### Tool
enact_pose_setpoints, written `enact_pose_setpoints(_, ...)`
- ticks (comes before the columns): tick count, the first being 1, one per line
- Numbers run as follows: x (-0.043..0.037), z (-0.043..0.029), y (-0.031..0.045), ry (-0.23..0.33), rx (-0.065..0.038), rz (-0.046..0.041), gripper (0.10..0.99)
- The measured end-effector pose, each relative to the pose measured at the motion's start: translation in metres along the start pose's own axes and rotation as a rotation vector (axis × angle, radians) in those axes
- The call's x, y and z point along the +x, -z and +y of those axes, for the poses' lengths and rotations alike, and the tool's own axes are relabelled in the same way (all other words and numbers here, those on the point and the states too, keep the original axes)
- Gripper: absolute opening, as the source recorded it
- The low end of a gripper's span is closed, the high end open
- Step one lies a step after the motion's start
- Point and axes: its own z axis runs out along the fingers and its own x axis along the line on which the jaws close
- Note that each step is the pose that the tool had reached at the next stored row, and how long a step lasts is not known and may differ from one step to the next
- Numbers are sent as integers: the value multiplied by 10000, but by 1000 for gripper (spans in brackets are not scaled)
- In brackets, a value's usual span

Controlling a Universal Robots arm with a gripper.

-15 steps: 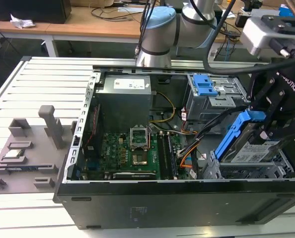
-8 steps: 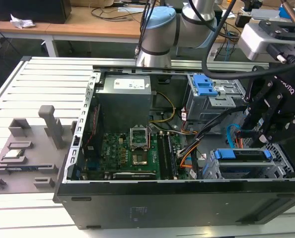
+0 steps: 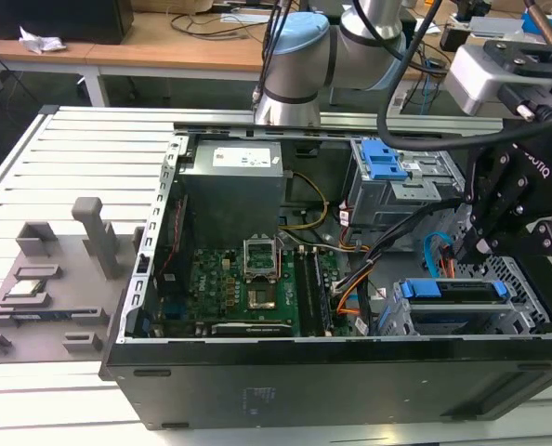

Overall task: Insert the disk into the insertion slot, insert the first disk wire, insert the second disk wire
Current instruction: 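Insert the first disk wire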

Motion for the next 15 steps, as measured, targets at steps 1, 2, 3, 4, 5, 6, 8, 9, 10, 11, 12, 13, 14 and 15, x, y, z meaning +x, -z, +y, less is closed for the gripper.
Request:
enact_pose_setpoints(1,0,0,-1,0,1,0,106)
enact_pose_setpoints(2,0,0,-2,0,0,1,106)
enact_pose_setpoints(3,0,0,-3,-1,0,0,106)
enact_pose_setpoints(4,0,-8,-5,-1,0,-2,106)
enact_pose_setpoints(5,0,-34,-6,-1,0,-3,106)
enact_pose_setpoints(6,-1,-76,-9,-2,0,7,106)
enact_pose_setpoints(8,-5,-157,-20,-1,-4,33,106)
enact_pose_setpoints(9,-16,-224,-28,-4,-6,62,106)
enact_pose_setpoints(10,-50,-284,-39,-4,-9,97,106)
enact_pose_setpoints(11,-124,-334,-56,-6,-9,144,106)
enact_pose_setpoints(12,-197,-358,-72,-7,-9,178,106)
enact_pose_setpoints(13,-275,-376,-92,-9,-8,219,106)
enact_pose_setpoints(14,-366,-385,-128,-11,-7,254,106)
enact_pose_setpoints(15,-392,-385,-145,-12,-7,260,106)
